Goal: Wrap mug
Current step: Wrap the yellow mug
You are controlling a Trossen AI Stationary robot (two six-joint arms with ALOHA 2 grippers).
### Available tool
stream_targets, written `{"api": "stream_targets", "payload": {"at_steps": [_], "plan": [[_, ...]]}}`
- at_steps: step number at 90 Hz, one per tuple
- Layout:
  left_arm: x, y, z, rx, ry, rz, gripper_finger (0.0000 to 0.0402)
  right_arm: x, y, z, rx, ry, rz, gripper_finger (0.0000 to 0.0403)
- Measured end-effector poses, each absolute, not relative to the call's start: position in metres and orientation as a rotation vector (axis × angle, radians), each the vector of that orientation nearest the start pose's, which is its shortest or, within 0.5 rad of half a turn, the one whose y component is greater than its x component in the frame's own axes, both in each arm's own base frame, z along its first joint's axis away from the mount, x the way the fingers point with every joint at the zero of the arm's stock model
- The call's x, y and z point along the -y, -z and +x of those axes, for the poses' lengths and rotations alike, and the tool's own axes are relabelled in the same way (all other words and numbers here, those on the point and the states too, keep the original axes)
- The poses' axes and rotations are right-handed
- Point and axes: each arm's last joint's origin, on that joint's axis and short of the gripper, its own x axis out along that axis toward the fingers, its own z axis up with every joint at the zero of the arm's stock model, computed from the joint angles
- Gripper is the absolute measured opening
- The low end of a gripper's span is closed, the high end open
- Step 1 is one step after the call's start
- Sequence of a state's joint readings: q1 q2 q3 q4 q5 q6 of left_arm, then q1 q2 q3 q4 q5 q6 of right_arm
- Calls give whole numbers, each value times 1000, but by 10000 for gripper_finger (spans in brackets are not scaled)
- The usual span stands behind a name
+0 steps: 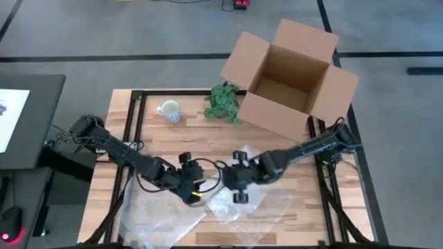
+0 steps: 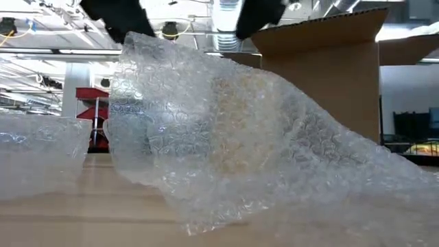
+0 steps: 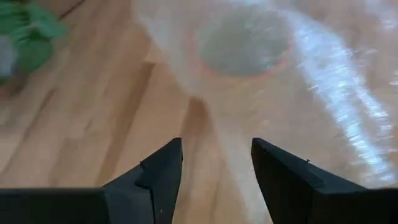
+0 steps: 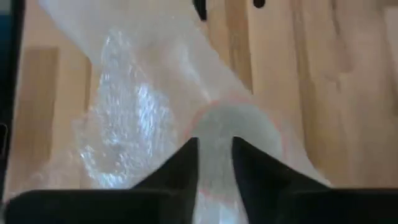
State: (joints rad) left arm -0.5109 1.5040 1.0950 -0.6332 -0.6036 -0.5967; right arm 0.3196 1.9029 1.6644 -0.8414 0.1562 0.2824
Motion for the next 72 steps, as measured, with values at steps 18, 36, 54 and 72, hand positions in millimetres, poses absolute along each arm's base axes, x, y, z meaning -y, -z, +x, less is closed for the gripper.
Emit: {"api": "stream_targets", "payload": {"at_steps": [18, 36, 54, 72], "plan": [[124, -240, 254, -879, -473, 12, 173, -107, -243, 397, -1149, 33, 24, 7], [123, -239, 251, -878, -519, 18, 173, -94, -227, 402, -1232, 38, 60, 1], [123, -239, 250, -857, -537, 37, 173, -90, -200, 412, -1301, 27, 77, 0], [123, -239, 250, -856, -541, 47, 173, -90, -190, 417, -1304, 16, 67, 0]]}}
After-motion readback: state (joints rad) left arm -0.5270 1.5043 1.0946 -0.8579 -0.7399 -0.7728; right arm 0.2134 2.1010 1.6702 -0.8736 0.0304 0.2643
